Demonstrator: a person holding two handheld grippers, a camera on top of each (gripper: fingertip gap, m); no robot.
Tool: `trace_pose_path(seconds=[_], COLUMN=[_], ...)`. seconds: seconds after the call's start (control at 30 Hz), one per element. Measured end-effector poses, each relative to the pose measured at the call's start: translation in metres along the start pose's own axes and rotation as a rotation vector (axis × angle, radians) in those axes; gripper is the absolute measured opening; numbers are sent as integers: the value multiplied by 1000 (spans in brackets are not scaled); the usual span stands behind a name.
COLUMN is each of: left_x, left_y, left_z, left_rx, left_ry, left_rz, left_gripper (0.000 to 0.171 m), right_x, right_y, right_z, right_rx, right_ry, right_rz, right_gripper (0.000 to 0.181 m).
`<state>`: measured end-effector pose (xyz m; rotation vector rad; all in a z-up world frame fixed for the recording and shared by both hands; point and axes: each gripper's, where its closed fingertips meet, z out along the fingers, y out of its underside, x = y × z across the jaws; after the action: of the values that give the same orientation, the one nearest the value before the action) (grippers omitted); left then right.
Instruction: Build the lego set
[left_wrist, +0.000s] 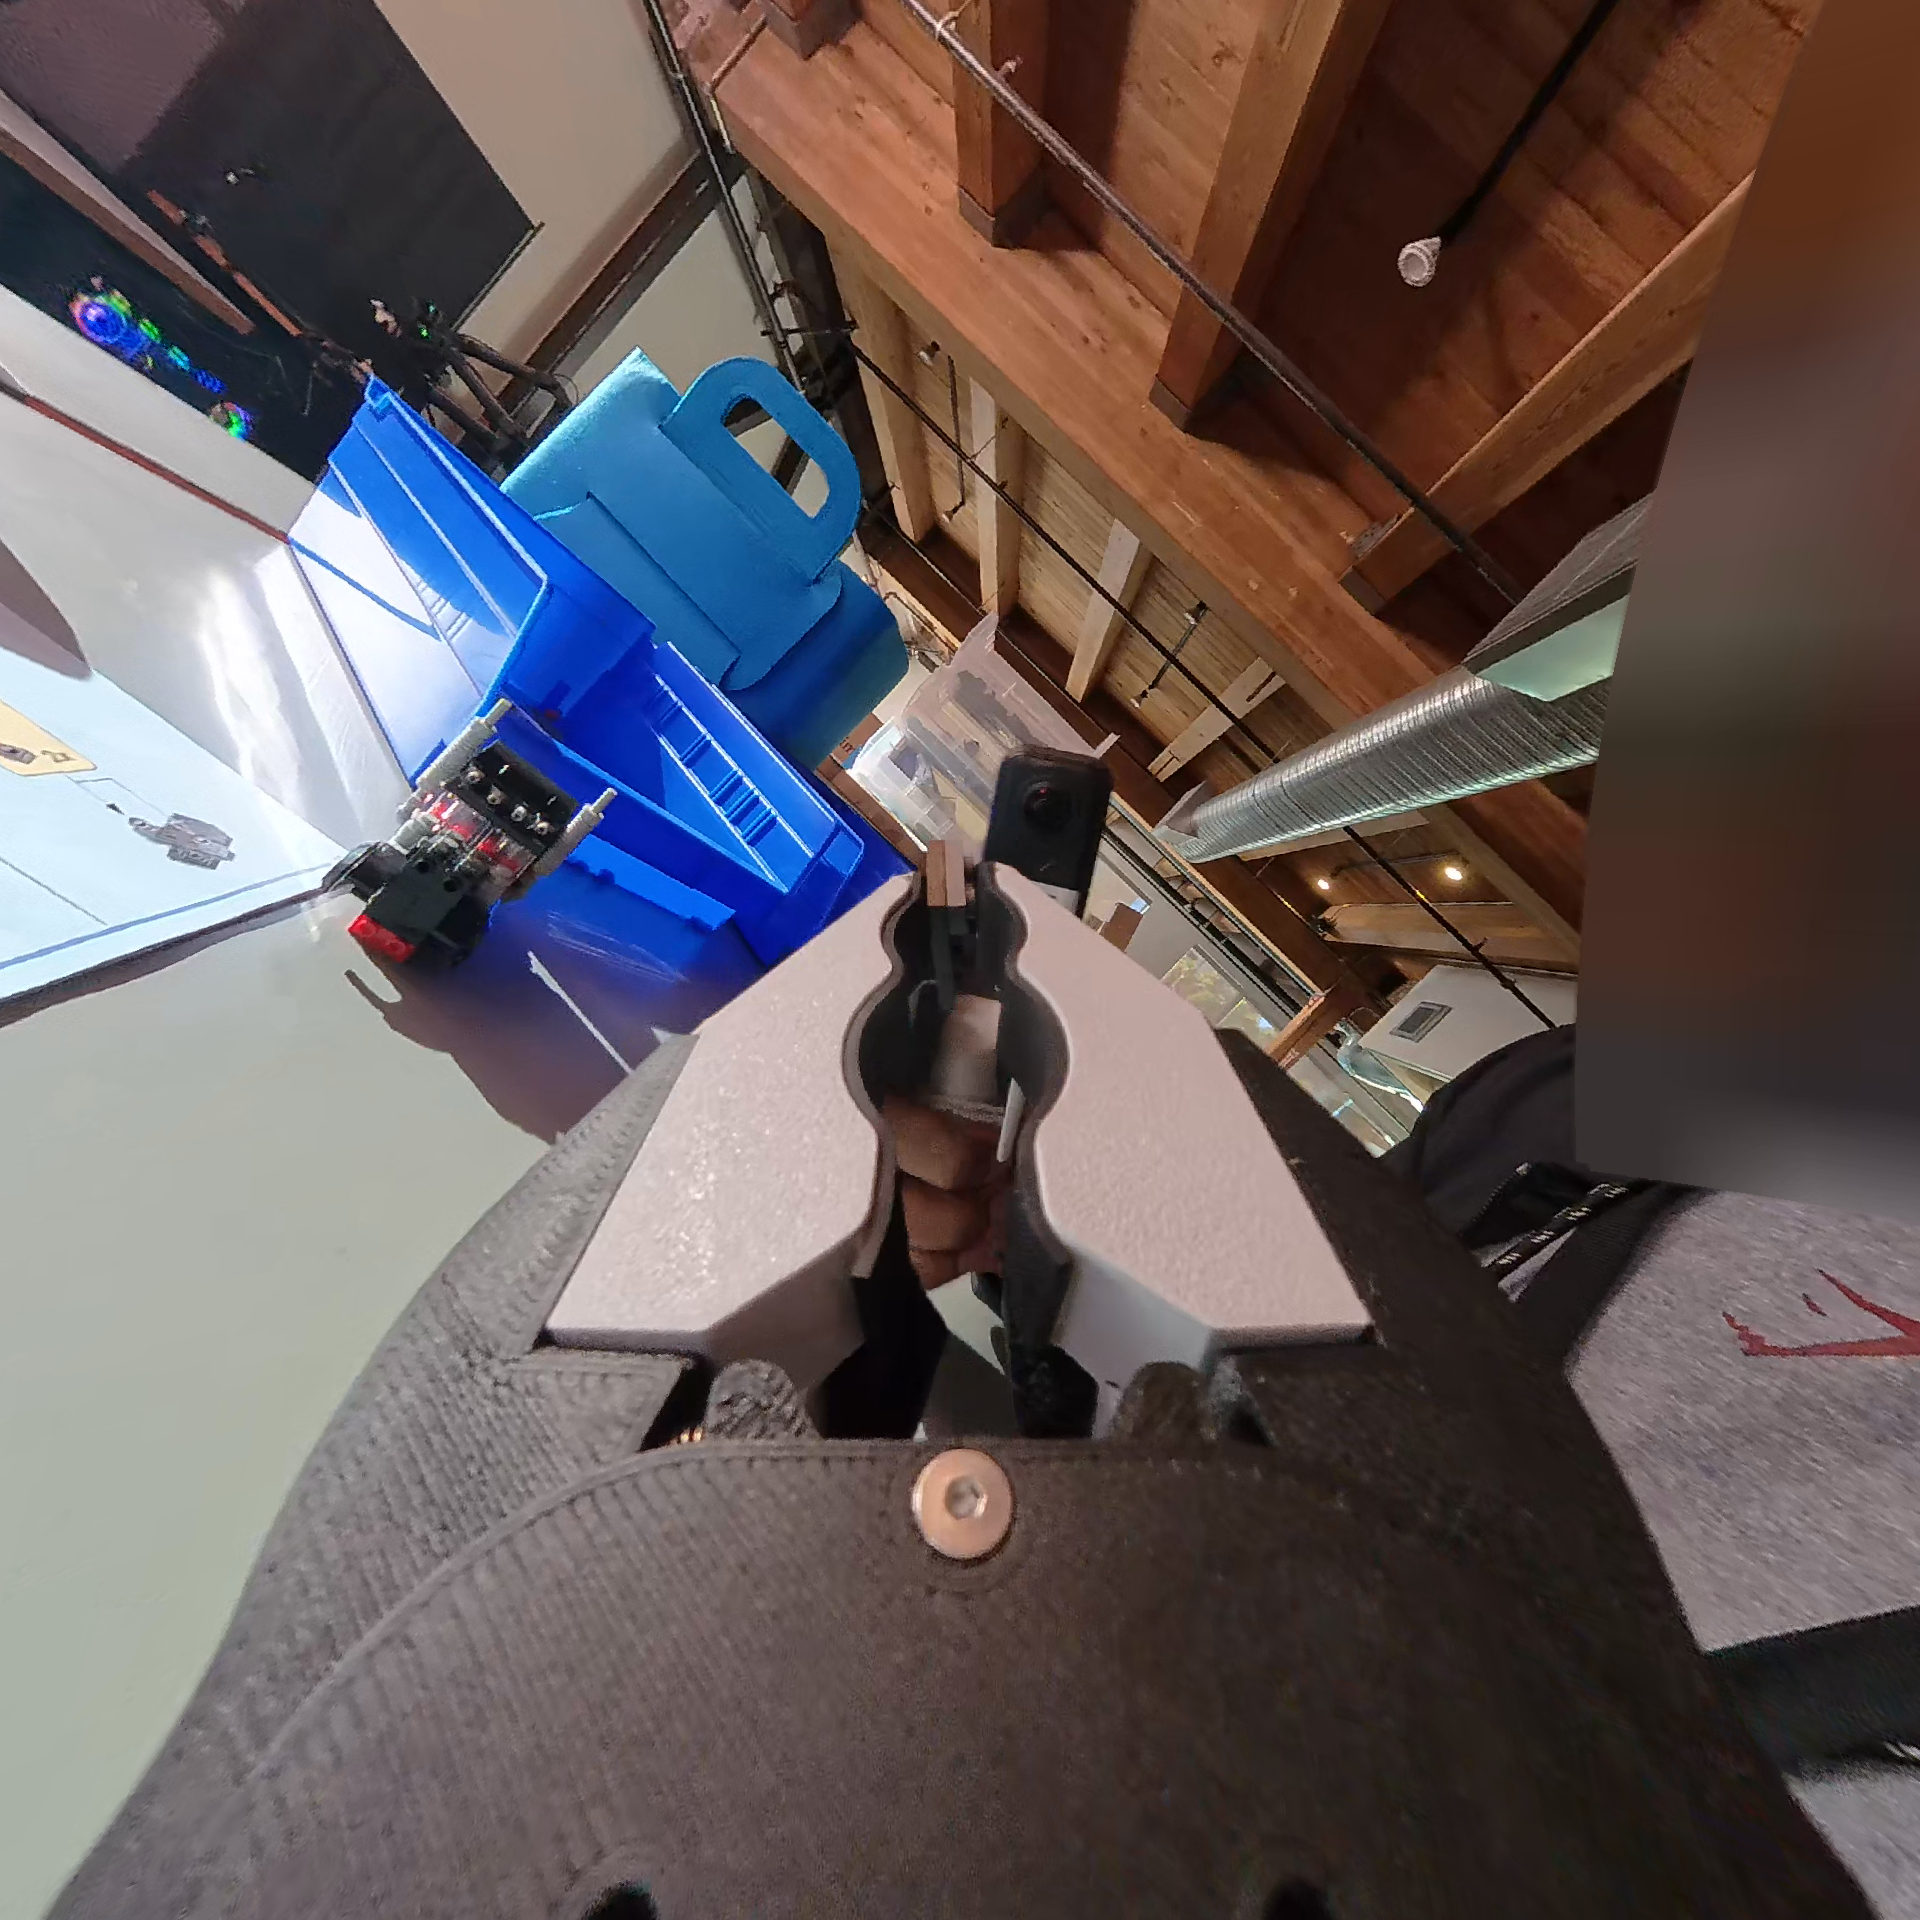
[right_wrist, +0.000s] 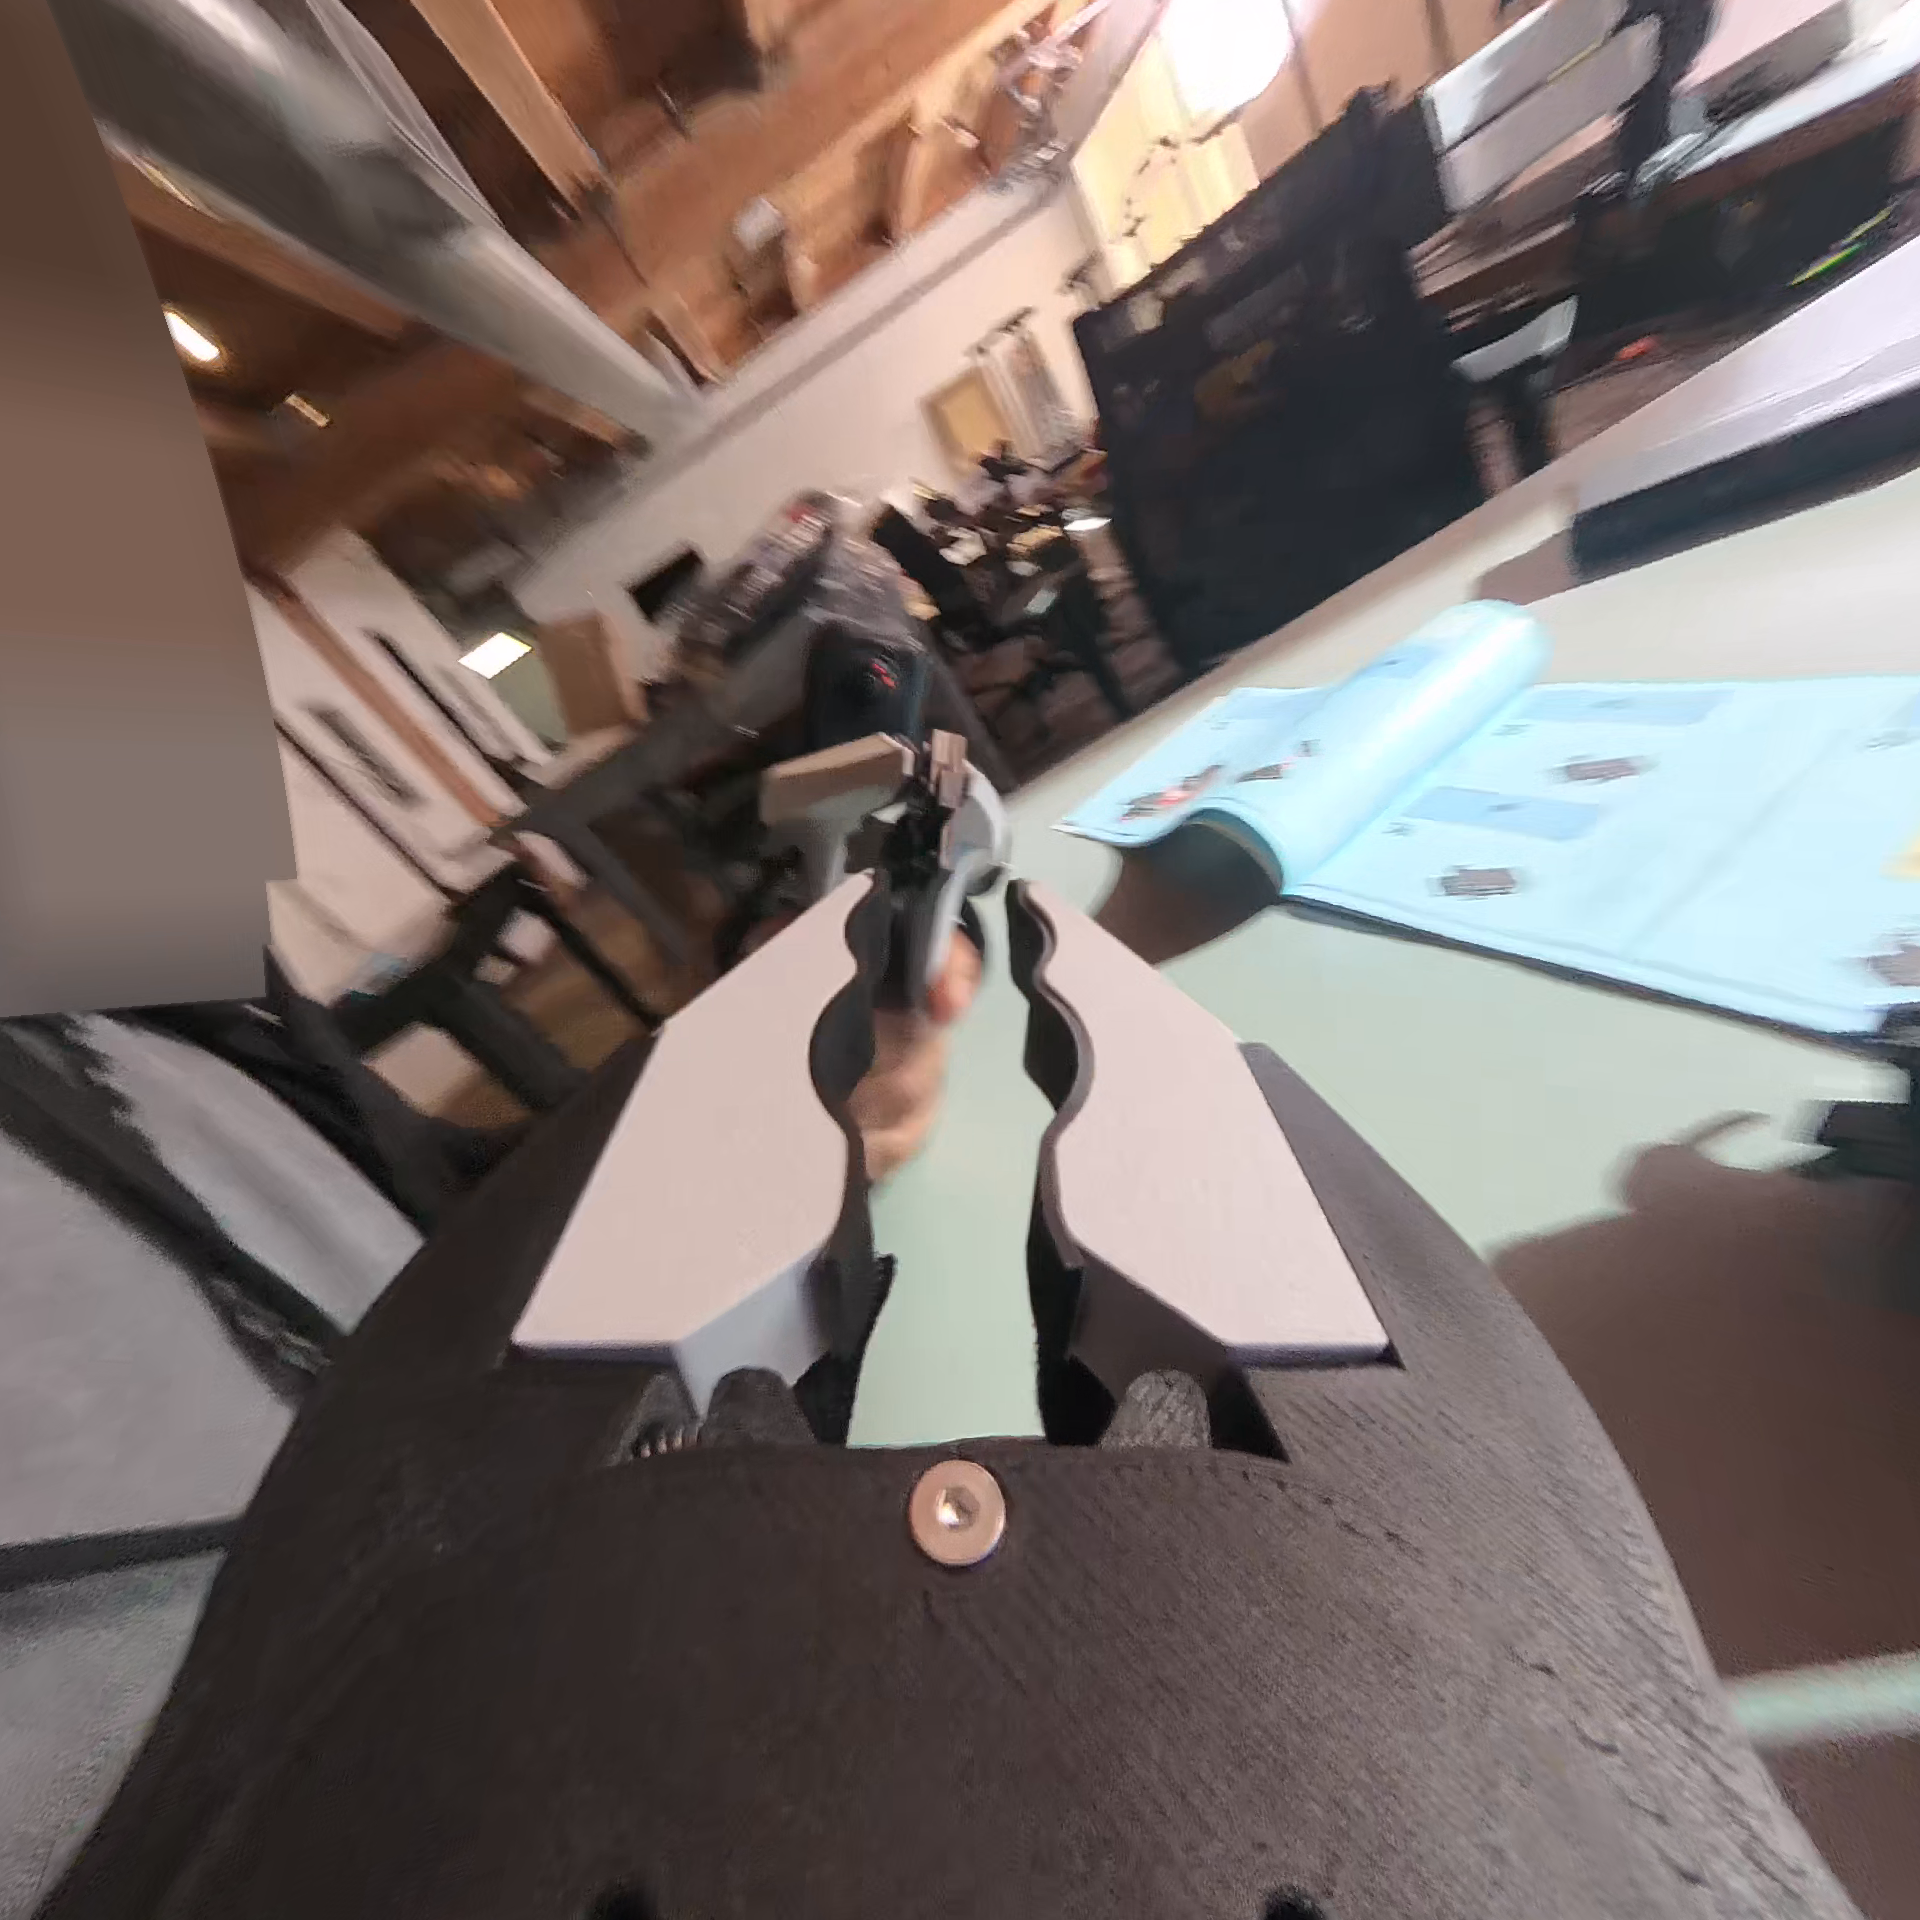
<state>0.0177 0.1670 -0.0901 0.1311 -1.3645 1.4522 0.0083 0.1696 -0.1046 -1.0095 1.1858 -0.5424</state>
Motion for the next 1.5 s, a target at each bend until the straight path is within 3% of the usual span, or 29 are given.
trace_pose_path(seconds=[0.17,0.5,0.77,0.97,1.17,1.3,1.5], left_x=[-2,3,0,-13,-20,-22,-20], left_y=[15,29,28,16,22,22,29], left_z=[-1,1,1,1,14,18,25], left_rx=[-125,-206,-201,-117,-39,28,33], left_ry=[-3,22,5,-54,-101,-113,-114], left_rz=[-59,-66,-70,-120,-202,-243,-257], left_gripper=[8,9,9,40,38,27,23], right_x=[3,-8,-7,13,25,25,20], right_y=[4,15,14,-1,-18,-18,-14], right_z=[-8,-7,-7,-11,-21,-23,-22], right_rx=[-64,-105,-79,76,341,433,493], right_ry=[43,-145,-145,-50,3,32,49], right_rz=[-137,132,189,291,437,481,511], right_gripper=[28,14,9,9,9,9,9])
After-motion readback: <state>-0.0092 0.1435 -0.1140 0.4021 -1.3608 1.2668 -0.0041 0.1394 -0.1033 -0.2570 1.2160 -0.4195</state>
